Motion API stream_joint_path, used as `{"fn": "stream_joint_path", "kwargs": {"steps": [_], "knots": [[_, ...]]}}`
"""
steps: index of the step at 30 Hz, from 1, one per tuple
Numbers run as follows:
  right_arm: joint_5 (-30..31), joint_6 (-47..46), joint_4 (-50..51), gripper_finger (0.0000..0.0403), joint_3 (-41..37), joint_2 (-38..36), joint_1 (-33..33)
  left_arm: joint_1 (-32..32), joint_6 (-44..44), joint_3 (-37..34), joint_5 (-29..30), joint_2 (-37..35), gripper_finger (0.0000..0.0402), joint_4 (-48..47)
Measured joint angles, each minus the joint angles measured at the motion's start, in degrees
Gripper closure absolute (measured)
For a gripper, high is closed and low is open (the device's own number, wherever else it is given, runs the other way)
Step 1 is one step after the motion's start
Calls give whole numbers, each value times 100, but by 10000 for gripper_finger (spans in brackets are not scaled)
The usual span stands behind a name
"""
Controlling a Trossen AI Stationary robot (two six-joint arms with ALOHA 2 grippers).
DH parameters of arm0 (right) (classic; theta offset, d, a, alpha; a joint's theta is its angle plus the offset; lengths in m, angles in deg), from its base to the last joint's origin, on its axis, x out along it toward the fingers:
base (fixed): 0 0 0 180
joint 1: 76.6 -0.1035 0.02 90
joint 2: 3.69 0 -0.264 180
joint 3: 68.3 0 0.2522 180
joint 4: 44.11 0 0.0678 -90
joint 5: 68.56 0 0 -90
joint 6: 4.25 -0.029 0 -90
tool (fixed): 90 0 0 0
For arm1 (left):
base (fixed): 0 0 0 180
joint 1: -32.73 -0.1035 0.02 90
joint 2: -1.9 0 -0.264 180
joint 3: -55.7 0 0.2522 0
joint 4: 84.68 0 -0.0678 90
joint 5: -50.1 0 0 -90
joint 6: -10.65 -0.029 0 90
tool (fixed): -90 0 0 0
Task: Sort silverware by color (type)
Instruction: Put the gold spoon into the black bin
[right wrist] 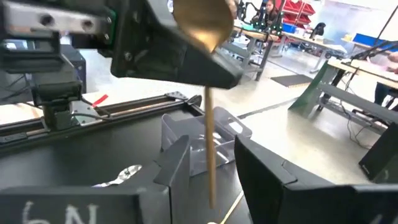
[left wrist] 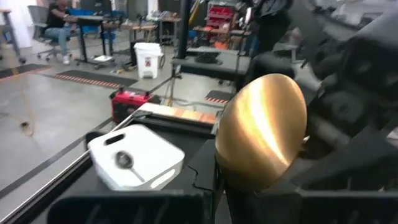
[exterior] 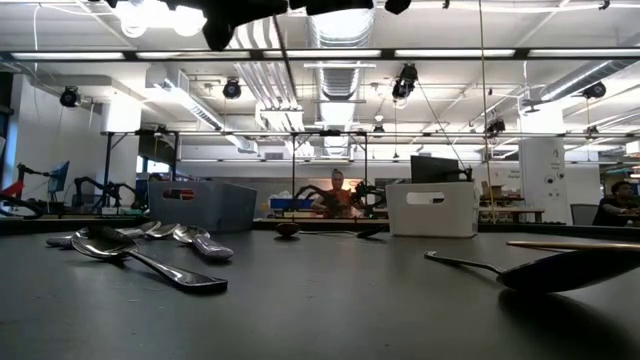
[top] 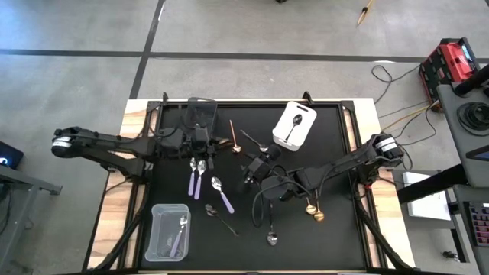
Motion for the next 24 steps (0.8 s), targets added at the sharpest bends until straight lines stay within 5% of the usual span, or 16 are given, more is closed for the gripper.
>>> {"fn": "stream_joint_path", "kwargs": {"steps": [6, 10, 19, 24], "knots": [[-26, 427, 148, 284, 0, -195, 19, -573, 6, 74, -47, -521, 401, -1142], [-672, 438, 621, 290, 0, -353, 178, -1086, -29, 412, -206, -637, 401, -2229], [-2417, 249, 1547, 309, -2, -705, 1047, -2746, -611, 1014, -1500, -296, 401, -3416], [-2864, 402, 1988, 316, -4, -888, 1571, -3943, -709, 1270, -2934, 46, 401, -3639]]}}
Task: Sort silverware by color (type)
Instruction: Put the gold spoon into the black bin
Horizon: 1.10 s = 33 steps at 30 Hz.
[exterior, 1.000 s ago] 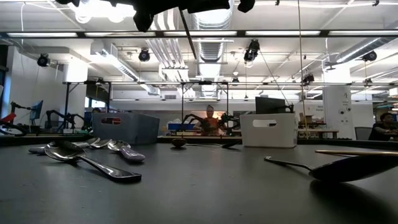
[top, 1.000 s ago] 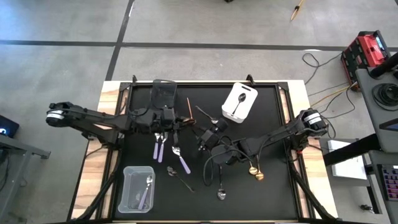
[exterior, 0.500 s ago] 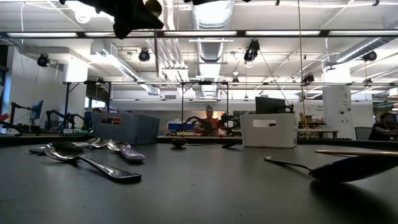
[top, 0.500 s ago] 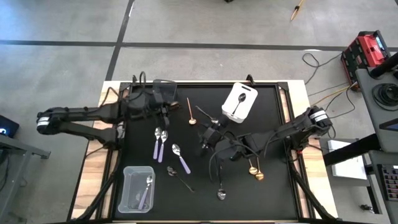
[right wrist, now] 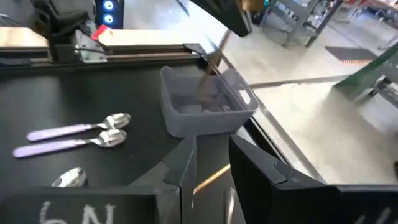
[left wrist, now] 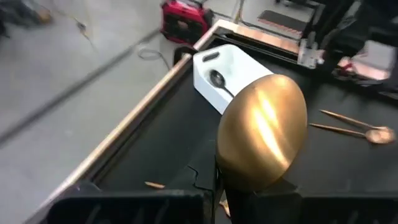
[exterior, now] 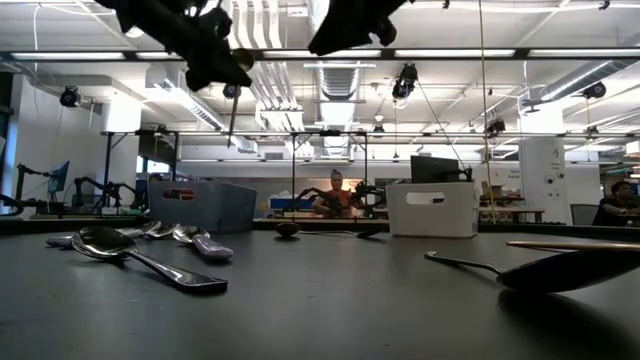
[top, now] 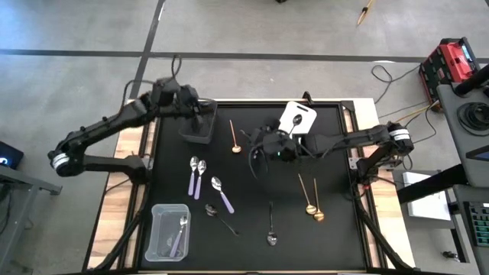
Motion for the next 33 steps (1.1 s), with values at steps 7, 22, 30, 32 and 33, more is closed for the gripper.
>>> {"fn": "stream_joint_path", "kwargs": {"steps": [7, 22, 30, 32, 33], "knots": [[-1407, 316, 250, 324, -73, -254, 979, -1441, -26, 251, -1123, 844, 401, -469], [-3242, 288, 215, 331, -361, -284, 2456, -2122, -164, 278, -1630, 2185, 402, -707], [-3255, 275, 68, 326, -361, -282, 2457, -2160, -171, 358, -1620, 2417, 401, -881], [-3244, 214, 68, 327, -361, -282, 2457, -2178, -171, 378, -1606, 2466, 401, -910], [-3238, 192, 66, 328, -361, -282, 2457, -2180, -171, 390, -1576, 2492, 401, -965]]}}
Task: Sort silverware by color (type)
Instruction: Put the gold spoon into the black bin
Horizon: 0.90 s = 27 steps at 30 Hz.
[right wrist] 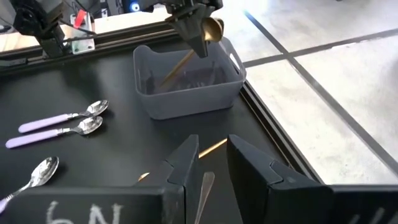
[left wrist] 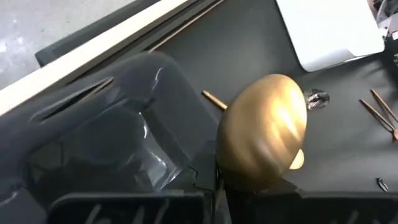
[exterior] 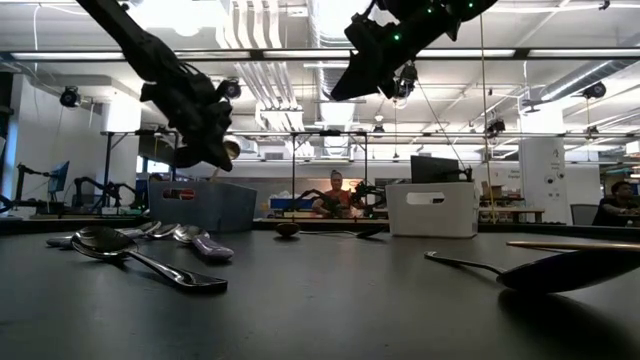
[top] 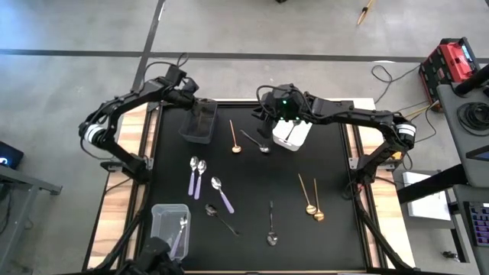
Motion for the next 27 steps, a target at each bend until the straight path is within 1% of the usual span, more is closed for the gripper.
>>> {"fn": "stream_joint_path", "kwargs": {"steps": [4, 10, 14, 27], "knots": [[2, -13, -3, 332, 0, 0, 0, 0, 2, 5, 287, 77, 401, -98], [4, -69, -3, 328, 0, 2, 0, 0, 0, 5, 387, 143, 401, -170], [5, -81, -5, 326, 0, 4, 0, 0, -3, 5, 585, 143, 401, -170], [7, -125, -3, 332, 0, 7, -2, 7, -46, -1, 625, 143, 401, -216]]}}
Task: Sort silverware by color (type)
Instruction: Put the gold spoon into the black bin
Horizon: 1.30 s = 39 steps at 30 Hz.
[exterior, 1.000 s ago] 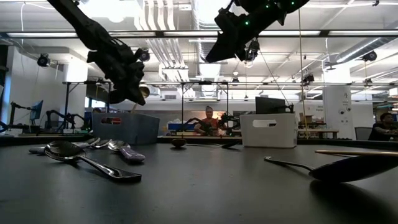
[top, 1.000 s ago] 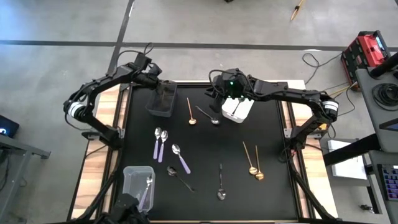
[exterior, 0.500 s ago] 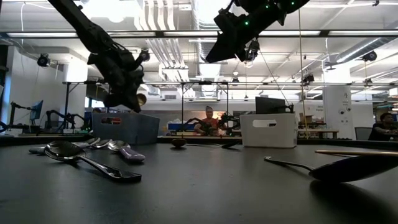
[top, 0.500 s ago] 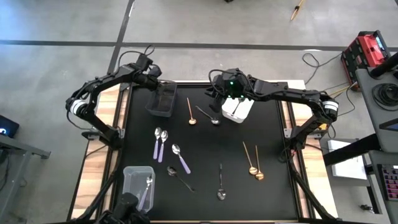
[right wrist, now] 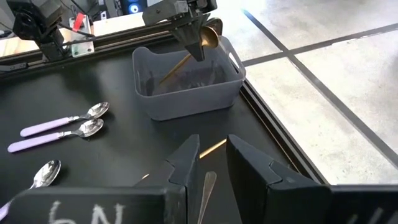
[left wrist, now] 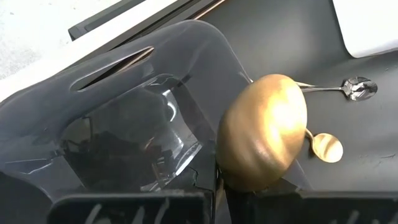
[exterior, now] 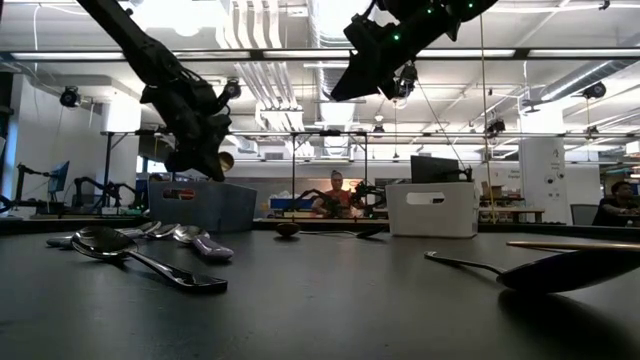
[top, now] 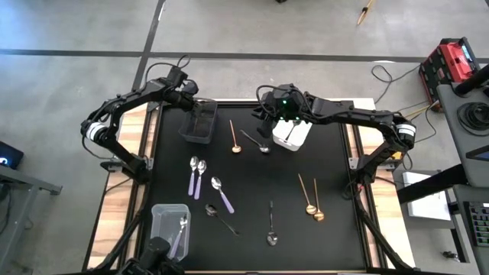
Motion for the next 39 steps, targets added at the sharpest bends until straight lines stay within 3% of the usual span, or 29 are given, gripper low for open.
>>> {"fn": "stream_joint_path", "kwargs": {"steps": [39], "knots": [[4, 11, 9, 332, 0, 17, 0, 0, -85, -7, 256, 0, 387, -59]]}}
